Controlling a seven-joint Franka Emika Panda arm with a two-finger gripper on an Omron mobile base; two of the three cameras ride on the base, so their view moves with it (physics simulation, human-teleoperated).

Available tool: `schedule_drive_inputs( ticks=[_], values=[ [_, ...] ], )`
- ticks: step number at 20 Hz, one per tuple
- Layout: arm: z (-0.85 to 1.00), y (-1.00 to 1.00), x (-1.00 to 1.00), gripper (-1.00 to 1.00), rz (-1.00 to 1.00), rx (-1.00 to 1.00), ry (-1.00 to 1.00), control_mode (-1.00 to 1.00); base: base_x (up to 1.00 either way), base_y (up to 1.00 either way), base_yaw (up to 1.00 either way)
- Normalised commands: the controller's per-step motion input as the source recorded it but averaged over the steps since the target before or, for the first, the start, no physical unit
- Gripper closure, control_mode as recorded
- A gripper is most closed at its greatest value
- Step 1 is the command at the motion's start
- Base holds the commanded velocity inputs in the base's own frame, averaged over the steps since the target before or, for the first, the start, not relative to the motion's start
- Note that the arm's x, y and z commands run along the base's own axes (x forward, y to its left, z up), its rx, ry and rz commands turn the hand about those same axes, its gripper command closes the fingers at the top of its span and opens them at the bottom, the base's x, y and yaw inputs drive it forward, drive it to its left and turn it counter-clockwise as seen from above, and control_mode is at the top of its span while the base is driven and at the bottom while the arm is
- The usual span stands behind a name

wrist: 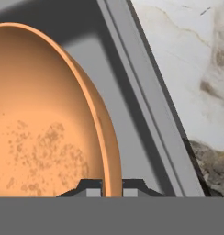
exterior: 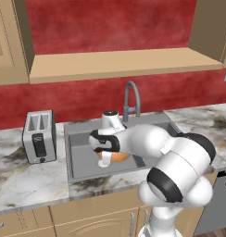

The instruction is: Dump the lime and onion from the bowl so the bowl can be washed. Place the bowl in the sink after clearing the leftovers.

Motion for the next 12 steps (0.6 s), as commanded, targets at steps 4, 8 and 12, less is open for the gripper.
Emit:
schedule_drive_inputs(
  ticks=[4,8,12],
  values=[
    [-0.12,0.00,0.16,1.00,0.00,-0.07,-0.05,-1.00,0.00,0.00,0.00],
    [-0.05,0.00,0.06,1.00,0.00,-0.04,-0.06,-1.00,0.00,0.00,0.00],
    [0.00,0.00,0.18,1.00,-0.02,-0.05,-0.07,-1.00,0.00,0.00,0.00]
  ],
)
